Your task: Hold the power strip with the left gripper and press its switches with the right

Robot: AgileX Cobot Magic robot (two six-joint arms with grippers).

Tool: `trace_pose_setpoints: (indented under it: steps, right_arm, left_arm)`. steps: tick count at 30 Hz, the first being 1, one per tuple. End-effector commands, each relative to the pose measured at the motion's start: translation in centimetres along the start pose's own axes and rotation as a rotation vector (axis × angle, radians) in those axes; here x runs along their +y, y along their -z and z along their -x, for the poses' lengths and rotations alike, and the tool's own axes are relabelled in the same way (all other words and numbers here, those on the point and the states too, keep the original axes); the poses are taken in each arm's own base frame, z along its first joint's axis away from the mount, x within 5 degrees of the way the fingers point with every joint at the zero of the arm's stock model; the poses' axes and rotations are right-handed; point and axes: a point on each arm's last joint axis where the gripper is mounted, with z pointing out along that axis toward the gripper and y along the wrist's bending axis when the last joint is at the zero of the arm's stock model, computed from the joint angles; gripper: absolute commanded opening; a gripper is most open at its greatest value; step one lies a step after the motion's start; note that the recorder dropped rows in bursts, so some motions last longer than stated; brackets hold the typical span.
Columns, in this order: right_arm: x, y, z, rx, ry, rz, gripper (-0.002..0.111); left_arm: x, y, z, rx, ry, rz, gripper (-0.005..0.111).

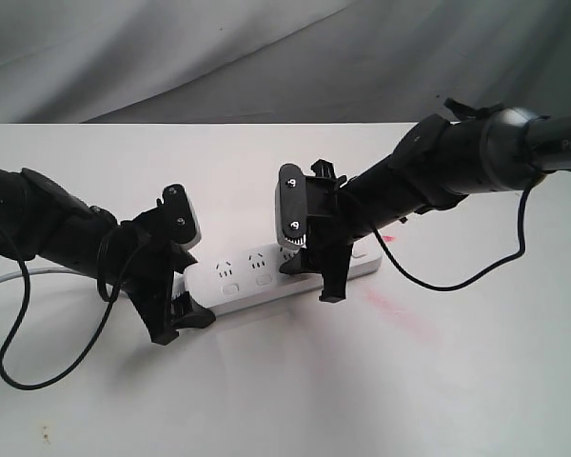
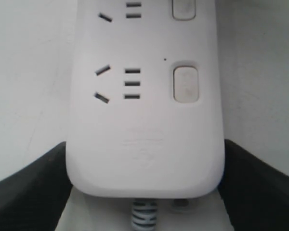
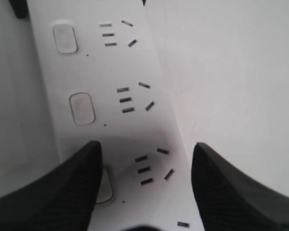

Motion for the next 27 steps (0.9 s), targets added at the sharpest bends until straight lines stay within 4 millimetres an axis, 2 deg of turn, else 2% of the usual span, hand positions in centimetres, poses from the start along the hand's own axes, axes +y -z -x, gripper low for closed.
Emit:
trace_pose_setpoints:
  steps: [1,8,16,18,25,27]
  right_arm:
    - [1.1,-1.3,-1.7,0.065,0.039,0.041,0.053]
    - [0.8,-1.0,-2.6,0.086,0.032,0.021,0.053]
    - [0.8,-1.0,-2.6,0.085,0.031,0.021,0.053]
    - [0.3,-0.4,-2.1,0.071,0.023,-0.006,0.053]
    - [-1.2,4.3,1.2,-0.018,0.047,-0.105,0.053]
    - [-1.3,4.8,1.4,-0.019,0.054,-0.120,0.053]
  left_arm:
    - [0.3,-0.2,-0.6,0.038,-0.041,0.028,0.068]
    - [0.3,-0.2,-0.6,0.038,-0.041,0.028,0.068]
    - [0.3,-0.2,-0.6,0.038,-0.041,0.028,0.068]
    - [0.3,-0.2,-0.6,0.038,-0.041,0.028,0.068]
    - [0.3,-0.2,-0.6,0.038,-0.041,0.028,0.068]
    - [0.3,-0.2,-0.6,0.038,-0.041,0.028,0.068]
